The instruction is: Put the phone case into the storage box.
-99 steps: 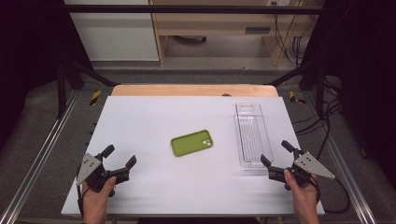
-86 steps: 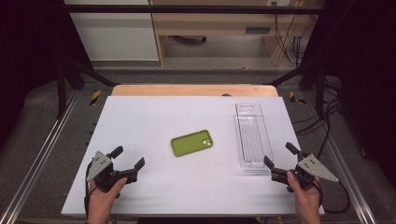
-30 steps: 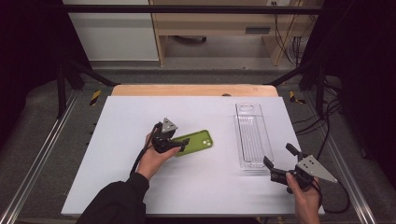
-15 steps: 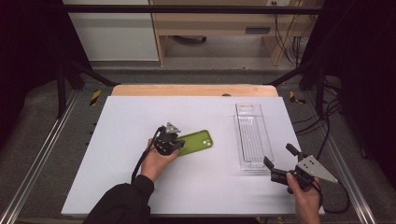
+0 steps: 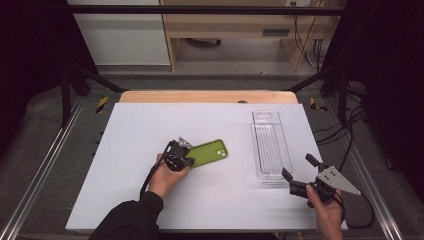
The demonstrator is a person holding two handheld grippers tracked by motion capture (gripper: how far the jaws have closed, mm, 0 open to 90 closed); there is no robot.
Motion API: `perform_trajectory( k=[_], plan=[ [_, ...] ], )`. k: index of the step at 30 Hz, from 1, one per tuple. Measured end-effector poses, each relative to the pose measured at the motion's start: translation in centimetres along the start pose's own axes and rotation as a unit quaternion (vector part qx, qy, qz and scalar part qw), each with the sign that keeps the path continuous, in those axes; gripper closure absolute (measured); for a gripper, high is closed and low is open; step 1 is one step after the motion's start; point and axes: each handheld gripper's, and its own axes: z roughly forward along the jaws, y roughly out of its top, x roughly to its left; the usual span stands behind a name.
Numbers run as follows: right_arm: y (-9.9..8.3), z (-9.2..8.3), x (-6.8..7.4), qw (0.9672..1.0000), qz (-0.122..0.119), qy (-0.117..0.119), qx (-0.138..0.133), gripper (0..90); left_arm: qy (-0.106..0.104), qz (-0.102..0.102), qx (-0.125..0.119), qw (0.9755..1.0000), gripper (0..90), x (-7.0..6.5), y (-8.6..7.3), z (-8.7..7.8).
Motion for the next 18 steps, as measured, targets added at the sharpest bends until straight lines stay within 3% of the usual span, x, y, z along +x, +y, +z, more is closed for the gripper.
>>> perform_trajectory(
  k=[3, 18],
  plan=[
    [0.0, 0.0, 0.0, 1.0000, 0.002, 0.001, 0.000, 3.4, -0.009, -0.002, 0.015, 0.9998, 90.0, 0.3, -0.2, -0.4],
    [-0.1, 0.0, 0.1, 1.0000, -0.001, 0.002, 0.005, 3.4, -0.034, 0.003, 0.021, 0.9992, 90.0, -0.4, -3.5, -2.9]
  ],
)
